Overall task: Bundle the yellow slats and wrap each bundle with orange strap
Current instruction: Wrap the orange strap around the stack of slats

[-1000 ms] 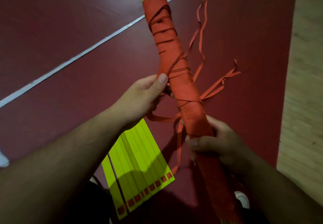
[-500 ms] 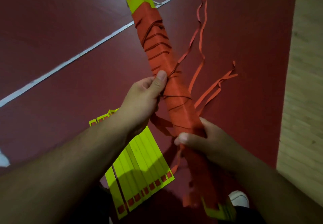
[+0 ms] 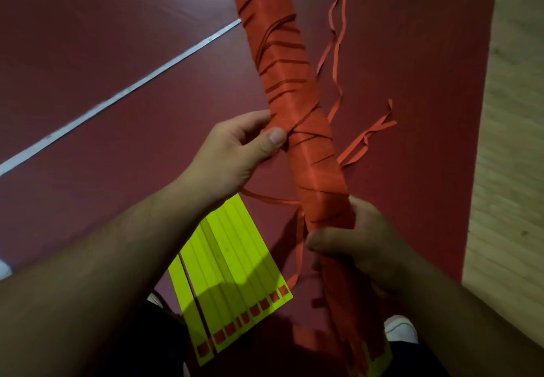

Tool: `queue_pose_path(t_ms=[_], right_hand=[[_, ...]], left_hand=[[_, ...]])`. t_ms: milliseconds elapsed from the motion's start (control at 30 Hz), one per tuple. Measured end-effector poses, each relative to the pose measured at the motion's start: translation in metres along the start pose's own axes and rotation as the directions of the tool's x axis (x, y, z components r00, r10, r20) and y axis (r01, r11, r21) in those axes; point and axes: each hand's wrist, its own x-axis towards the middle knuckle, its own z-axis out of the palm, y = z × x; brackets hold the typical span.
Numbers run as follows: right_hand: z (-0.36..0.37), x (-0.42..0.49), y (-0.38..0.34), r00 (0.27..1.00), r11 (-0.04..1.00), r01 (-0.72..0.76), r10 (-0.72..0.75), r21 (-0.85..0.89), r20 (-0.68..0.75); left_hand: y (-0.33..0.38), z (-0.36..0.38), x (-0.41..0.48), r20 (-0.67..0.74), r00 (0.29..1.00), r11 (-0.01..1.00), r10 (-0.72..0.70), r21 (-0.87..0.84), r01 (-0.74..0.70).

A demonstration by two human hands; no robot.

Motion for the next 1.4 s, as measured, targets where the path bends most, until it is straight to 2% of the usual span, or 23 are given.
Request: queue_pose_path(t_ms=[67, 167, 300, 367, 433, 500, 567, 600, 667, 767, 833, 900, 967, 1100, 1233, 1333, 1400], right_hand=[[0.0, -0.002, -0.001, 0.996, 0.991, -0.035, 0.023, 0.131, 0.09], [-0.003, -0.003, 0.003, 0.963, 0.96, -0.134, 0.067, 0.246, 0.262], [-0.013, 0.002, 0.014, 0.821, 0.885, -0.309, 0.063, 0.349, 0.567], [-0.015, 0.004, 0.015, 0.792, 0.889, -0.323, 0.066, 0.324, 0.607], [-0.013, 0.005, 0.01, 0.866, 0.929, -0.282, 0.138, 0.241, 0.481], [-0.01, 0.006, 0.006, 0.955, 0.974, -0.19, 0.156, 0.119, 0.253], [-0.001, 0.007, 0.005, 0.996, 0.985, -0.079, 0.084, -0.153, 0.026], [0.003, 0.008, 0.007, 0.997, 0.958, -0.047, 0.028, -0.284, -0.073], [0.01, 0.008, 0.014, 0.969, 0.901, -0.017, -0.091, -0.433, -0.228], [0.01, 0.009, 0.017, 0.934, 0.851, 0.017, -0.2, -0.524, -0.295], [0.005, 0.009, 0.014, 0.951, 0.903, 0.028, -0.156, -0.429, -0.267], [0.002, 0.007, 0.008, 0.973, 0.962, 0.03, -0.09, -0.271, -0.212], [0.002, 0.004, 0.004, 0.989, 0.994, 0.033, -0.049, -0.108, -0.143], [0.003, -0.001, 0.002, 1.0, 0.985, -0.013, 0.008, 0.172, 0.03], [0.003, -0.004, 0.003, 0.967, 0.948, -0.113, 0.036, 0.297, 0.252], [-0.002, -0.007, -0.001, 0.923, 0.915, -0.174, 0.023, 0.365, 0.383], [-0.006, -0.003, -0.004, 0.934, 0.923, -0.183, 0.055, 0.338, 0.354]], left_hand=[[-0.004, 0.002, -0.002, 0.035, 0.999, 1.0, 0.017, 0.02, -0.018], [-0.012, 0.005, -0.005, 0.116, 0.99, 0.99, -0.075, -0.109, 0.088], [-0.011, 0.005, -0.012, 0.34, 0.923, 0.92, -0.181, -0.274, 0.281], [-0.012, 0.007, -0.013, 0.348, 0.922, 0.904, -0.172, -0.315, 0.288], [-0.013, 0.009, -0.012, 0.219, 0.955, 0.913, -0.201, -0.311, 0.263], [-0.01, 0.013, -0.009, 0.045, 0.968, 0.929, -0.247, -0.274, 0.25], [-0.008, 0.018, -0.008, -0.101, 0.96, 0.956, -0.263, -0.163, 0.244], [-0.006, 0.021, -0.009, -0.17, 0.955, 0.969, -0.244, -0.091, 0.231], [-0.009, 0.026, -0.01, -0.247, 0.951, 0.981, -0.187, 0.006, 0.194], [-0.013, 0.019, -0.007, -0.223, 0.969, 0.982, -0.108, 0.13, 0.14], [-0.014, 0.007, -0.003, -0.11, 0.993, 0.985, -0.047, 0.162, 0.064], [-0.014, -0.002, 0.0, -0.011, 1.0, 0.994, -0.026, 0.104, 0.027], [-0.011, -0.003, 0.0, -0.001, 0.999, 0.999, -0.049, 0.015, 0.049], [-0.011, -0.002, -0.001, 0.053, 0.993, 0.984, -0.11, -0.135, 0.116], [-0.008, 0.001, -0.007, 0.202, 0.97, 0.971, -0.135, -0.169, 0.171], [-0.008, 0.007, -0.011, 0.174, 0.977, 0.965, -0.126, -0.205, 0.161], [-0.008, 0.01, -0.011, 0.081, 0.984, 0.964, -0.16, -0.201, 0.174]])
